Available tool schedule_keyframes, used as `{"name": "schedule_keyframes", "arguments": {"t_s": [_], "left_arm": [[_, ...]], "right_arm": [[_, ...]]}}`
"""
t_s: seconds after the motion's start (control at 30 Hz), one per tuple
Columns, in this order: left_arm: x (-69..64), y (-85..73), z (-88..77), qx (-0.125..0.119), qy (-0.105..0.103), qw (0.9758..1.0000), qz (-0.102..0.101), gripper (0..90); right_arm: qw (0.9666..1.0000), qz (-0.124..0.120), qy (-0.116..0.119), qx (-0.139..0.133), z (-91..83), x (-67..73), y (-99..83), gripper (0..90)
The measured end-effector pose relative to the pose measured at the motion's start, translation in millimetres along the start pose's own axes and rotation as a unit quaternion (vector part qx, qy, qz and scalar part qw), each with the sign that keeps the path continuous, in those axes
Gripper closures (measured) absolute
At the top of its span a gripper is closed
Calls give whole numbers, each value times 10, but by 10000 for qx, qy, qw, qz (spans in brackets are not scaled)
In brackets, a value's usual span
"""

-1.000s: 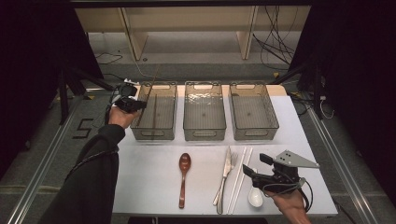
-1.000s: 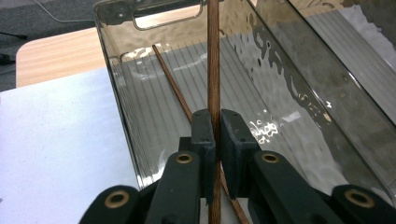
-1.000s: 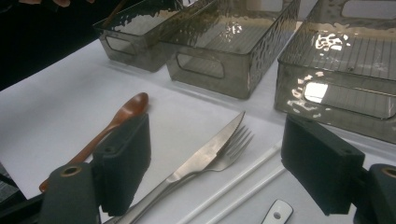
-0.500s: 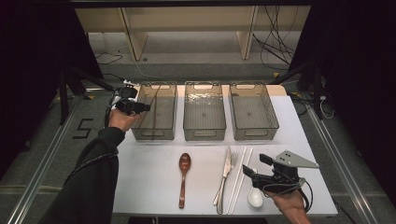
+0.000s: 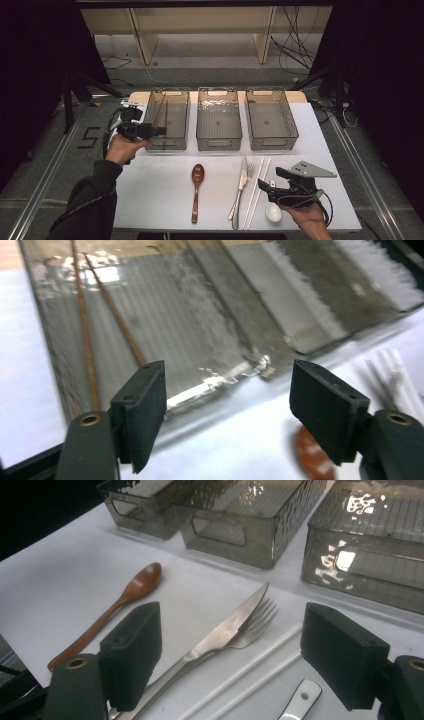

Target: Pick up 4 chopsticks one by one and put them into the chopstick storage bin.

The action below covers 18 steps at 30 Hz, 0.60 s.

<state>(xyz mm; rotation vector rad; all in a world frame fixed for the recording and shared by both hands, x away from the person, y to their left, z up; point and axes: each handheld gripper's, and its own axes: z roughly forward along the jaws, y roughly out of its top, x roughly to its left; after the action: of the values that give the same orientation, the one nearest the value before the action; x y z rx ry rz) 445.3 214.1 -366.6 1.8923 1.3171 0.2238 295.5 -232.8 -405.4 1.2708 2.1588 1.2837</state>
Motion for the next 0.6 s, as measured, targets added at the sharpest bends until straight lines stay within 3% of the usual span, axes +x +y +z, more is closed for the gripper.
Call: {"name": "schedule_keyframes", "arguments": {"t_s": [0.17,0.43,0.6], "left_arm": [[-170,-177,-78,-13,-145,9998,142,258],[-359,-430,-117,27,-172,9991,389,211],[-448,-541,-163,-132,-128,9981,594,194]], "right_arm": [[9998,-51,-42,177,15,52,19,256],[9983,-118,-115,564,111,147,24,261],[9968,-94,-171,770,168,171,19,260]]}}
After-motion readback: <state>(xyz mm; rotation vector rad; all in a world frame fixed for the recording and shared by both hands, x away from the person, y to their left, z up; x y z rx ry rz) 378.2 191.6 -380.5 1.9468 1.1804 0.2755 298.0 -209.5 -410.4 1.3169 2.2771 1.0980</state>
